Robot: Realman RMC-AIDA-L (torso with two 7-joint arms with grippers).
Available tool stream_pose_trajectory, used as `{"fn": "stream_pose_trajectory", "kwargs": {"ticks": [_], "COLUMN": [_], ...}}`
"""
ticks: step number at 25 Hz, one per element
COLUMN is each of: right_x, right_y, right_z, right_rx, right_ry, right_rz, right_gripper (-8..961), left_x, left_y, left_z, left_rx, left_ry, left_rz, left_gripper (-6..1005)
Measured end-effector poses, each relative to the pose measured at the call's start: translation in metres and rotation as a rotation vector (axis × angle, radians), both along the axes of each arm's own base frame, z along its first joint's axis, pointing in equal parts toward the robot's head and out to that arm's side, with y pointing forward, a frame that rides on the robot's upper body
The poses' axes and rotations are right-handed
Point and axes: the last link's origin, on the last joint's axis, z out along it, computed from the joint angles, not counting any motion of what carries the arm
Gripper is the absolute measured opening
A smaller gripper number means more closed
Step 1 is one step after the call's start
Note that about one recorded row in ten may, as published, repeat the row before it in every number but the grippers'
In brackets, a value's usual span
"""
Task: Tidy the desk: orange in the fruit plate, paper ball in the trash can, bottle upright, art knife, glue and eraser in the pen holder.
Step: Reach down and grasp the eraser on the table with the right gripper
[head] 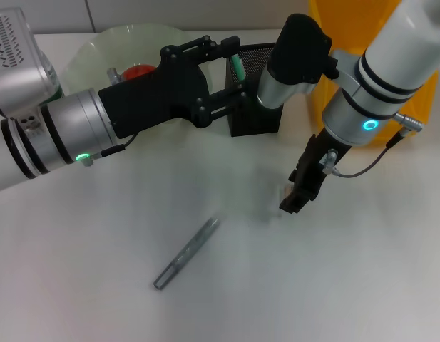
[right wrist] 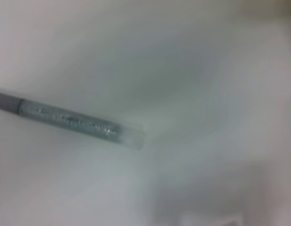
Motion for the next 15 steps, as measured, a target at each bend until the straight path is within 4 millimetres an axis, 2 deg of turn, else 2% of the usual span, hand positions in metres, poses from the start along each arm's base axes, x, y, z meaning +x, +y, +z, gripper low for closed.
{"fn": "stream_pose_trajectory", "kwargs": {"ticks": [15], "right_x": [0.0028], "right_y": [-0.0016], "right_z": [-0.0029], "right_rx": [-0.003], "right_ry": [-0.008], "right_rz": [0.009], "right_gripper": [573], "left_x": [0.0001], "left_y": [-0.0001], "left_z": [0.0], "left_rx": [-0.002], "left_ry": [-0.001], "left_rz": [0.001], "left_gripper": [620]}}
